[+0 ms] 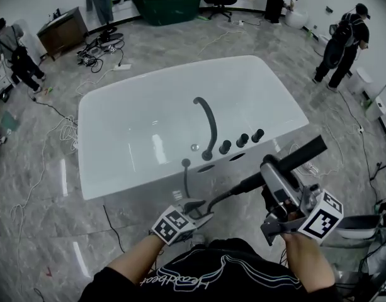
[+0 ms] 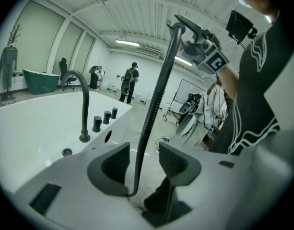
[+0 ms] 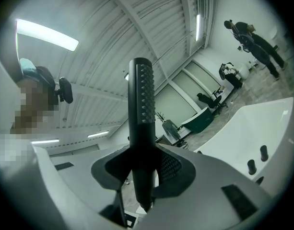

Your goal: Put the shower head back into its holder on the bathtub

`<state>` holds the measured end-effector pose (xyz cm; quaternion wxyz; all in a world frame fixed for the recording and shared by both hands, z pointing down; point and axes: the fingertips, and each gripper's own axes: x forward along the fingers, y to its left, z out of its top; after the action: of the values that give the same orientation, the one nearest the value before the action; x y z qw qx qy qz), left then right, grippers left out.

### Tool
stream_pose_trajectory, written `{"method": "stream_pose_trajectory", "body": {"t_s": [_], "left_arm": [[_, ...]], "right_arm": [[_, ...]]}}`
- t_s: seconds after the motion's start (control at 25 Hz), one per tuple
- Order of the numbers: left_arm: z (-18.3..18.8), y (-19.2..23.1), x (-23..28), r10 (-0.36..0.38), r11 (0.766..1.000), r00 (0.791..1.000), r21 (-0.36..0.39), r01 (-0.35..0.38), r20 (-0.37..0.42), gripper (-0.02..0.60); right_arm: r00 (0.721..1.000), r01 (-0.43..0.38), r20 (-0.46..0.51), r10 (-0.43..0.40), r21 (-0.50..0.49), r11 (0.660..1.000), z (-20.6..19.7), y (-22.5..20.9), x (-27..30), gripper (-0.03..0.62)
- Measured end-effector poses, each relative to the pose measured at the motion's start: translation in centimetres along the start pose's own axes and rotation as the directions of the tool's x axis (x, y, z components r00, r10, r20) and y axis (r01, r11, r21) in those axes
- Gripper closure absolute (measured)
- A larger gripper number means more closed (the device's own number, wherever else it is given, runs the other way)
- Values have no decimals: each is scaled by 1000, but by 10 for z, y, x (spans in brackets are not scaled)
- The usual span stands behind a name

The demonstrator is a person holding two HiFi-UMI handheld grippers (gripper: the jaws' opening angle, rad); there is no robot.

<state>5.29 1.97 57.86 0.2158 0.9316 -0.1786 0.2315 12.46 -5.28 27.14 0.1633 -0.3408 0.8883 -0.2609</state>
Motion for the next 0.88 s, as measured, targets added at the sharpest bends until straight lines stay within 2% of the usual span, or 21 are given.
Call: {"method": "stream_pose_trajectory", "body": {"t_s": [0.2, 0.28, 0.44, 0.56, 0.72, 0.88], "left_arm": [[-5, 18, 15, 17, 996, 1000, -93, -15, 23, 410], [-4, 26, 14, 48, 993, 998, -111, -42, 51, 499], [-6, 36, -3, 58, 992, 998, -111, -54, 34, 515], [-5, 42, -27, 78, 987, 996, -145, -72, 38, 517], [-7, 55, -68, 154, 969, 987, -203, -141, 53, 517], [3, 68, -107, 255, 940, 965, -247, -234, 58, 517]], "right_arm": [[999, -50, 5, 50, 16, 999, 10, 8, 11, 467], [999, -54, 10, 54, 18, 998, 13, 4, 12, 467], [1000, -18, 10, 18, 7, 1000, 20, -15, 12, 468], [1000, 14, -2, -14, 8, 1000, 25, -33, 11, 468], [999, 29, -29, -27, 63, 998, 15, -59, 7, 468], [998, 36, -60, -30, 101, 994, 2, -76, 13, 468]]}}
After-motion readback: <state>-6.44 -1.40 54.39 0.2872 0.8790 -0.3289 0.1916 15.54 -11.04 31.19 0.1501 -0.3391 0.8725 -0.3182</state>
